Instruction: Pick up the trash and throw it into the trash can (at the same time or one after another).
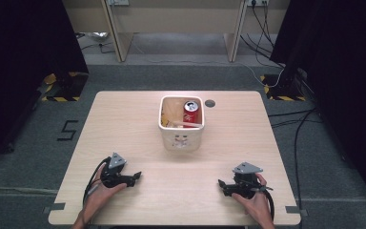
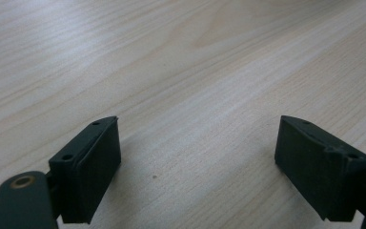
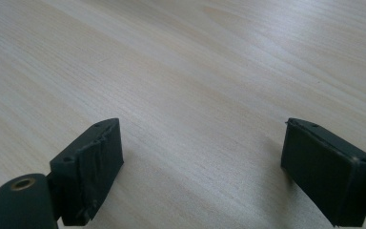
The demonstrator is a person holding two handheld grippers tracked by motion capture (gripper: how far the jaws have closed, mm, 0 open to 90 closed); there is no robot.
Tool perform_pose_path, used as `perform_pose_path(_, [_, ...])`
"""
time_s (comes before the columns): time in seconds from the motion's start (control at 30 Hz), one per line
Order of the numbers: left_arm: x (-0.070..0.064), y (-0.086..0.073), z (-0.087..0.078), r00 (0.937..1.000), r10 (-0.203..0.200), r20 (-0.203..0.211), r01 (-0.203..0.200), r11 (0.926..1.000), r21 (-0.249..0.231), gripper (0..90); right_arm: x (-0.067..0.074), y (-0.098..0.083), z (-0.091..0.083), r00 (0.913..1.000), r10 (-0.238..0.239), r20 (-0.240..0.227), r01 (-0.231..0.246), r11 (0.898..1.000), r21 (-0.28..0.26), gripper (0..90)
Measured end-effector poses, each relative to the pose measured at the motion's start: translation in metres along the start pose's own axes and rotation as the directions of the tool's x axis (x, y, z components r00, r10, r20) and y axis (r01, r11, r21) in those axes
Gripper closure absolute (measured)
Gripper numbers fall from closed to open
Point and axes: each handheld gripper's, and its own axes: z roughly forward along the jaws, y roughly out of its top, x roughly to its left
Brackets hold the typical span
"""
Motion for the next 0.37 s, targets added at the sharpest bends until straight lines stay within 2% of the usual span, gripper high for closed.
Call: perform_pose_path(0.37, [0.0000,0.0000,0.0000,1.0000,0.000,-0.001,0.000,1.0000,0.000,14.8,0.0002,0.0000,-0.0001,1.0000,0.002,0.000,-0.002,1.000,0.001,14.1])
